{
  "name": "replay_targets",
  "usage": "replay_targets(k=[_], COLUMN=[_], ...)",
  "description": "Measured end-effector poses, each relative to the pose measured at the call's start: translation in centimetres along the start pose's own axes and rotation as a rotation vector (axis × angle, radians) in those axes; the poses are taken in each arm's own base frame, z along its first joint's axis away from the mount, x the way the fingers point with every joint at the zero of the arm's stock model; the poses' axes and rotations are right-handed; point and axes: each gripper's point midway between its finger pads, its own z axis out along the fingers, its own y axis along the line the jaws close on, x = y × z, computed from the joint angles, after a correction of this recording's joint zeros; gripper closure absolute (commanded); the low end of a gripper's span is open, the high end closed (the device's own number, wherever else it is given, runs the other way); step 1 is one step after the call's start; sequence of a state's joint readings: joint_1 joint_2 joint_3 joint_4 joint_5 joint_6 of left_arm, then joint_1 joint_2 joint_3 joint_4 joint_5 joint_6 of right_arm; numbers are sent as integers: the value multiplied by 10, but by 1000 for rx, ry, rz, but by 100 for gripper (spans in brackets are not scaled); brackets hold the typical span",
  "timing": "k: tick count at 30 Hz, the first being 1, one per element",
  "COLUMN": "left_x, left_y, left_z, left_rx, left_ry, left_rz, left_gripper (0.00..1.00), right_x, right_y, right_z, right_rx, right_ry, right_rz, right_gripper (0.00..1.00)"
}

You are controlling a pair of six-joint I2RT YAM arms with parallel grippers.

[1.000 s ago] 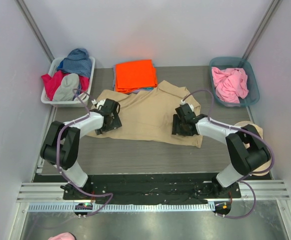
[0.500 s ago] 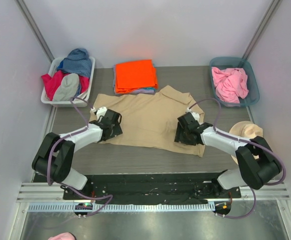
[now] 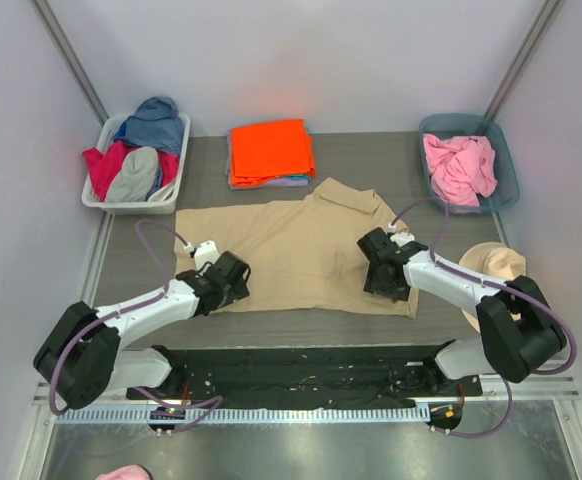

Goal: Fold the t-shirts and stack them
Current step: Fold the tshirt

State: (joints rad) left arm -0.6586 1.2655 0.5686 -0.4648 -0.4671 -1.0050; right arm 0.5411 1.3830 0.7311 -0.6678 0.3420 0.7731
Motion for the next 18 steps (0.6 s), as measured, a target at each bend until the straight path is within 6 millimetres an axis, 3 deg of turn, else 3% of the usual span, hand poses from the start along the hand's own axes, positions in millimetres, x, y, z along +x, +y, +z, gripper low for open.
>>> replay_targets(k=[10, 14, 18], left_x=[37, 44, 41], left_y=[7, 14, 21], left_z=[-26, -32, -40], left_rx=[18, -16, -58], left_ry=[23, 43, 49], left_rz=[31, 50, 68], left_gripper=[11, 10, 8], right_x=[0, -11, -34], right_y=[-10, -10, 3], right_z=[-13, -35, -58], right_rx=[30, -29, -125], right_ry=[2, -52, -136], right_rz=[29, 51, 53], right_gripper=[40, 39, 38])
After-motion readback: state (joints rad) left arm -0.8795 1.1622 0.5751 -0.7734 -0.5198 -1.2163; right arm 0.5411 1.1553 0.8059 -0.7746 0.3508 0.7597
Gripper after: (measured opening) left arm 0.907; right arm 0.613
